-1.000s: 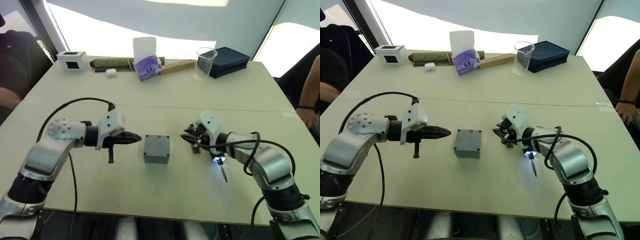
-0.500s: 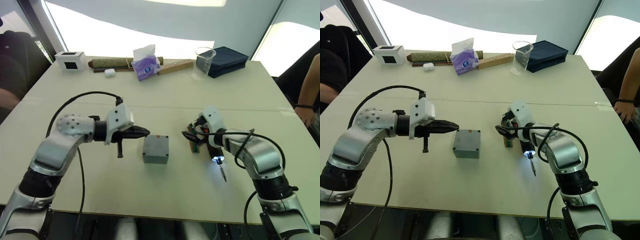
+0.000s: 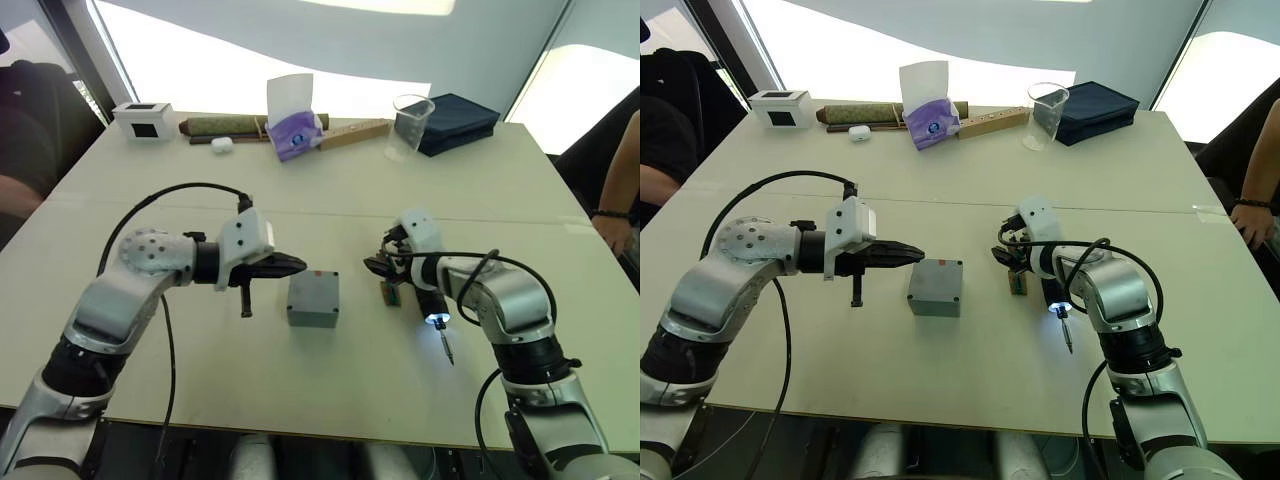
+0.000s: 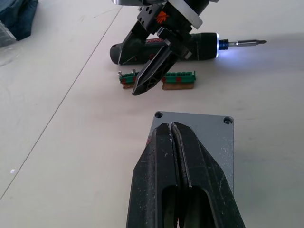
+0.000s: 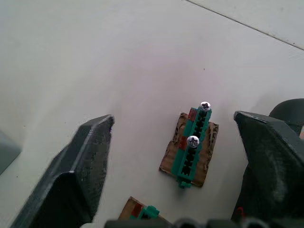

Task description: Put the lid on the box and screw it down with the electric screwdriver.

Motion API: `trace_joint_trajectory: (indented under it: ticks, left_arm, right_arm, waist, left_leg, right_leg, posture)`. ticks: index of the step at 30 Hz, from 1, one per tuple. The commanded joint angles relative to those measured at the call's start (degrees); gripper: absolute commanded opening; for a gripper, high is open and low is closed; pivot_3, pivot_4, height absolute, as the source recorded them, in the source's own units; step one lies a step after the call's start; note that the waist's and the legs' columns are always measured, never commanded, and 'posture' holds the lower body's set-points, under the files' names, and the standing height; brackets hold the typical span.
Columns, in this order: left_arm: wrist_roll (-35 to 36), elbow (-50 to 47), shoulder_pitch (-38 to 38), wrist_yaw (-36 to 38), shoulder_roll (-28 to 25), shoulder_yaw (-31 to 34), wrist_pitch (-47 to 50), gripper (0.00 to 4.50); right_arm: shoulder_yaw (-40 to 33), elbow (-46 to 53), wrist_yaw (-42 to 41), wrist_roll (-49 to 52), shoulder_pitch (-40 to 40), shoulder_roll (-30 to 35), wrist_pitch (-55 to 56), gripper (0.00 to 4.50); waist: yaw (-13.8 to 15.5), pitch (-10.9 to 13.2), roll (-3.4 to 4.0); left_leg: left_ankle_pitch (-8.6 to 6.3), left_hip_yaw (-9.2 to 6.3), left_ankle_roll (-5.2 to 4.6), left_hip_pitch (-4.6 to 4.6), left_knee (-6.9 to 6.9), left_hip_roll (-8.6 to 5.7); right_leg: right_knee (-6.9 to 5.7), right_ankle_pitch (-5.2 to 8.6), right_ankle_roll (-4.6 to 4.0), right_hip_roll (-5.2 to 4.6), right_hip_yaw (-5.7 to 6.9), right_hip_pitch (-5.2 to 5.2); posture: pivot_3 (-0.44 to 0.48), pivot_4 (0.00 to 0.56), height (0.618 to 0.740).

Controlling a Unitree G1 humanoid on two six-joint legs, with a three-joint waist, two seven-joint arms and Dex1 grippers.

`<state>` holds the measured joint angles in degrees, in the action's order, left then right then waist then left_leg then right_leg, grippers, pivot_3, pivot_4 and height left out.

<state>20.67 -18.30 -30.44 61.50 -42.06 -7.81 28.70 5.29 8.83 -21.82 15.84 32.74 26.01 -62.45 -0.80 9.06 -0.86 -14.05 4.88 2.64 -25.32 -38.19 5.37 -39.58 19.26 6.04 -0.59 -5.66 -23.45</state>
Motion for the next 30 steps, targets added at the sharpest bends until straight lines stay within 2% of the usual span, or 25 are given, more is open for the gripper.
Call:
trace_joint_trajectory:
  ticks: [1, 8, 22, 30]
  left_arm:
    - [0.7, -1.9, -1.0, -0.3, 0.2, 0.6, 0.1, 0.00]
    - [0.5, -1.3, -1.4, -0.2, 0.5, 0.5, -0.3, 0.00]
    - [0.4, -1.3, -1.8, -0.4, 0.9, 0.1, -0.3, 0.00]
    - [0.0, -0.8, -1.9, -0.5, 1.3, 0.1, -0.9, 0.00]
  right_arm:
    - [-0.6, 1.7, 0.2, -0.5, 0.4, 0.8, -1.0, 2.76]
    - [-0.7, 2.1, 0.8, -0.7, 0.2, 0.3, -1.0, 0.04]
    - [-2.0, 5.7, -0.5, 2.5, 0.4, -0.7, -4.9, 0.04]
    - [0.5, 5.0, 0.4, 1.7, -0.2, -2.9, -4.2, 0.04]
  waist:
    - [0.0, 0.0, 0.00]
    - [-0.1, 0.0, 0.00]
    - [-0.1, 0.0, 0.00]
    - [-0.2, 0.0, 0.00]
  left_leg:
    - [0.00, 0.00, 0.00, 0.00, 0.00, 0.00]
    - [0.00, 0.00, 0.00, 0.00, 0.00, 0.00]
    - [0.00, 0.00, 0.00, 0.00, 0.01, 0.00]
    - [0.00, -0.01, 0.00, 0.01, 0.01, 0.00]
  right_leg:
    - [0.00, 0.00, 0.00, 0.00, 0.00, 0.00]
    - [-0.01, 0.00, 0.00, 0.01, 0.00, -0.01]
    - [-0.01, 0.00, 0.00, 0.01, 0.00, -0.01]
    - [-0.01, 0.00, 0.00, 0.01, 0.00, -0.01]
  posture:
    - [0.000, 0.150, 0.721]
    - [0.000, 0.150, 0.721]
    - [0.000, 0.150, 0.721]
    - [0.000, 0.150, 0.721]
